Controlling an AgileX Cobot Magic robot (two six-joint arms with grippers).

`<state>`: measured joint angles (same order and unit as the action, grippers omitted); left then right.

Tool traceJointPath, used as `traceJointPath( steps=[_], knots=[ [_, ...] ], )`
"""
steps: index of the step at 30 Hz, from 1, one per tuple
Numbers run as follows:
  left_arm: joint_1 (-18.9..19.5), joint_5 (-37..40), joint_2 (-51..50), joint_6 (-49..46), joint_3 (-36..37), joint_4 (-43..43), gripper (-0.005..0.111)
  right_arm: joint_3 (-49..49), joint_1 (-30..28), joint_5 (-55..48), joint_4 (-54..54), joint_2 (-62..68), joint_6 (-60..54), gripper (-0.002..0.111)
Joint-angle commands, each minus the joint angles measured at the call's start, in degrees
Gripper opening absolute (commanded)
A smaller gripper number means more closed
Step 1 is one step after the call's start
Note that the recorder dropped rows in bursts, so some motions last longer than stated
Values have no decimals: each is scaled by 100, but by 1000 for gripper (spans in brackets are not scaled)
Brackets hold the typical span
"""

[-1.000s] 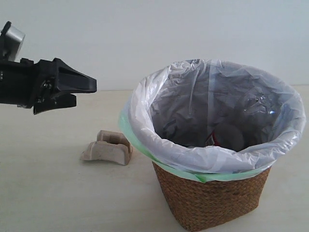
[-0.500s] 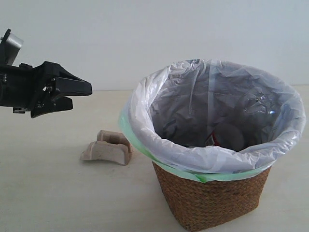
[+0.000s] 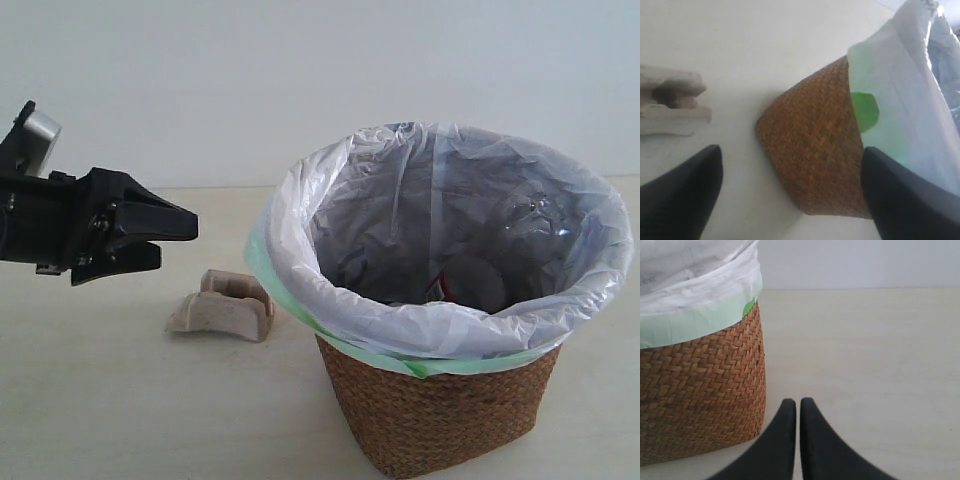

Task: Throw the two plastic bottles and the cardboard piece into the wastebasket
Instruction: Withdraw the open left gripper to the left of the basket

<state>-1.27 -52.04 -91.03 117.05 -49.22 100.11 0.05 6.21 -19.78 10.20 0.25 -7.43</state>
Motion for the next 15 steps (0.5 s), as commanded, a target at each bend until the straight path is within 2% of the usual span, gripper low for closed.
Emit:
traceJointPath(
  steps=[1,6,15],
  knots=[
    [5,-733,-6,-116,16,-190,71,-5,-34,13,-38,-25,-23,0],
    [5,-1391,-6,-116,16,-850,71,-5,-34,23,-38,-25,-23,0],
    [5,-1793,-6,-116,16,-864,71,-5,-34,23,-38,-25,-23,0]
  ],
)
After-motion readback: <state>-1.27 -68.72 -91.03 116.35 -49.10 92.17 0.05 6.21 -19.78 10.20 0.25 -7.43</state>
